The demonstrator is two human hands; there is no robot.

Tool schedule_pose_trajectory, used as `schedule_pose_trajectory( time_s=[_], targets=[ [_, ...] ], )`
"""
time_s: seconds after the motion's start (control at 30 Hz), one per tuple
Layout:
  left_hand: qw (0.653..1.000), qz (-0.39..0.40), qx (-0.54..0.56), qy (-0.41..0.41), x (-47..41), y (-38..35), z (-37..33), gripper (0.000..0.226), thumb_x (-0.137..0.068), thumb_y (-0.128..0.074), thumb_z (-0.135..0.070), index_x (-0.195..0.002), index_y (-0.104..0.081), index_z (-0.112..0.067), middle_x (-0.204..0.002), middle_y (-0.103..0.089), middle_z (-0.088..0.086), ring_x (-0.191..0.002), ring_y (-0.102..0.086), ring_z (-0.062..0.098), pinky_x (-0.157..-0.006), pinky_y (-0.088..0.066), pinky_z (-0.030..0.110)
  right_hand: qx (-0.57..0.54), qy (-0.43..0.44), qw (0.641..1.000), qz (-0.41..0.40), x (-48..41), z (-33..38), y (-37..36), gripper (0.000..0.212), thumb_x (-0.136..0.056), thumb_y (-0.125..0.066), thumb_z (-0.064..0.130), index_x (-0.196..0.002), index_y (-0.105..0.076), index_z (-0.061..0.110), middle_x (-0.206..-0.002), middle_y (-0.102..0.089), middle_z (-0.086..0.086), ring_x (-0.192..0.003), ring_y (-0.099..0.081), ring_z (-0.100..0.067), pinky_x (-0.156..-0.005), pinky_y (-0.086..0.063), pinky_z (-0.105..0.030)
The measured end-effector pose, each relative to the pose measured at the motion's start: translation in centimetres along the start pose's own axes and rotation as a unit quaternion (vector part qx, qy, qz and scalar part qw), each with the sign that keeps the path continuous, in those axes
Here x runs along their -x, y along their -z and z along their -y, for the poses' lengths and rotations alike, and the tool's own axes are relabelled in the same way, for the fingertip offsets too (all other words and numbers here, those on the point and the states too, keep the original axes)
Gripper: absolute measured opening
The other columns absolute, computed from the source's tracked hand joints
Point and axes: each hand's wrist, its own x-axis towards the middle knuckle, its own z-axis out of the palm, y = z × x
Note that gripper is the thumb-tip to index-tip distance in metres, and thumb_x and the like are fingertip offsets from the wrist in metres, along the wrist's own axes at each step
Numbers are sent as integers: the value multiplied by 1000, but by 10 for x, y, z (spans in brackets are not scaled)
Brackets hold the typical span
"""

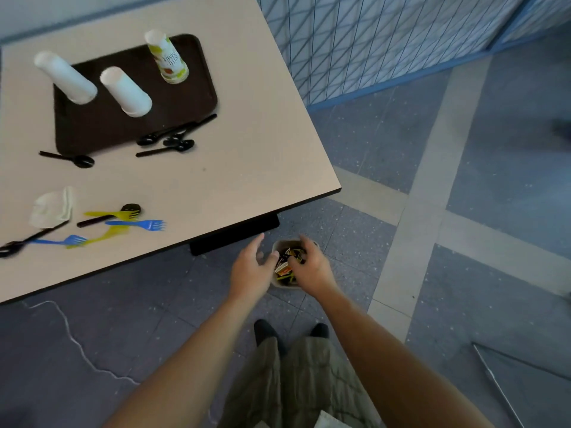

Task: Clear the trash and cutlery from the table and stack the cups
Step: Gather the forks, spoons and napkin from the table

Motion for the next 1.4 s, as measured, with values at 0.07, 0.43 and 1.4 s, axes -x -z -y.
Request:
schedule_pose_trajectory(
  time_s=[0.07, 0.43, 1.4],
  targets=[
    [999, -21, 14, -23, 18, 18, -10, 58, -103, -63, -37, -157, -41, -32, -156, -49, -4, -134, -55, 7, -99, -43, 24, -12, 27, 1000, 7, 18, 22, 8, 66, -100, -60, 23, -159, -31, 23, -149, -51, -7, -126, -57, -18, -102, -47, -26],
    [968, -144, 207, 3, 80, 122, 4, 60, -100, -68, -28, -155, -46, -25, -153, -53, 0, -123, -56, 2, -113, -47, 40, -29, 156, 987, 38, 78, 117, 3, 62, -101, -56, 23, -158, -33, 27, -157, -42, 8, -139, -43, -12, -112, -40, -31],
    [991, -49, 121, 11, -19, 404, 113, 51, -100, -67, -36, -149, -53, -37, -150, -53, -13, -121, -60, 2, -82, -39, 6, 430, 106, 897, -5, -22, 255, -236, 30, -98, -53, 28, -127, -50, 21, -124, -46, -6, -109, -46, -25, -91, -52, -44]
  ],
)
